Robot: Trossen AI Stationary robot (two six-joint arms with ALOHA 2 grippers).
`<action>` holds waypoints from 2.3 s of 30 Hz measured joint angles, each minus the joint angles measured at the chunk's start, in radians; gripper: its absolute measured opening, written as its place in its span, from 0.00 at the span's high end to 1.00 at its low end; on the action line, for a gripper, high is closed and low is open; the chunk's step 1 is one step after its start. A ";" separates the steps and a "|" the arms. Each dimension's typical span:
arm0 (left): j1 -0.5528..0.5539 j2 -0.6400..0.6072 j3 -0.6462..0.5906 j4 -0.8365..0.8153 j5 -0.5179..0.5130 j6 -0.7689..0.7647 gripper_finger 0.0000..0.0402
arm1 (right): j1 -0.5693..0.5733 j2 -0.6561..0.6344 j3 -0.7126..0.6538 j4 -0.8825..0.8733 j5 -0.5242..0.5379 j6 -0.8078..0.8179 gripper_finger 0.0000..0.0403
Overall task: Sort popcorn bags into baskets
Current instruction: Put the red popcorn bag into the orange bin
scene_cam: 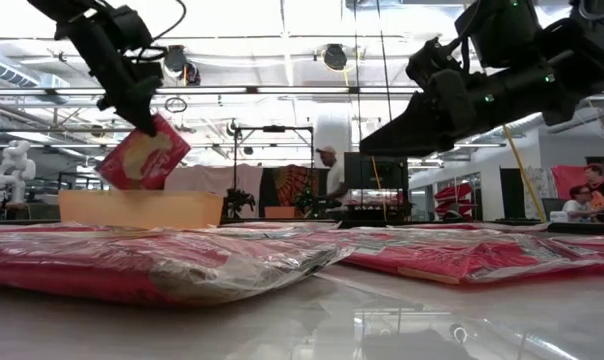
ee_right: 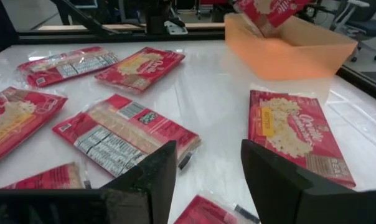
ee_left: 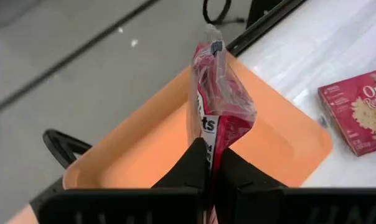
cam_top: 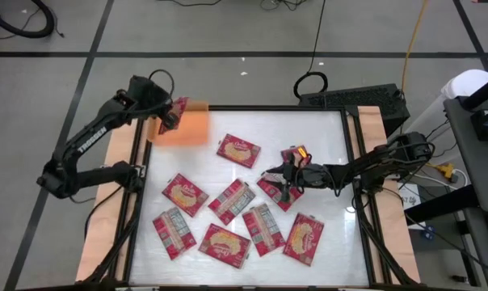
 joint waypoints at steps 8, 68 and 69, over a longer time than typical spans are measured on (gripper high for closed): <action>0.095 0.144 0.003 -0.004 0.094 -0.146 0.99 | 0.000 0.000 -0.004 0.000 0.000 0.042 0.57; -0.244 0.523 0.001 0.145 -0.225 -0.140 0.68 | 0.017 0.000 -0.003 0.037 0.006 0.091 0.57; -0.249 0.523 0.001 0.147 -0.225 -0.129 0.64 | 0.016 0.000 -0.003 0.036 0.006 0.084 0.57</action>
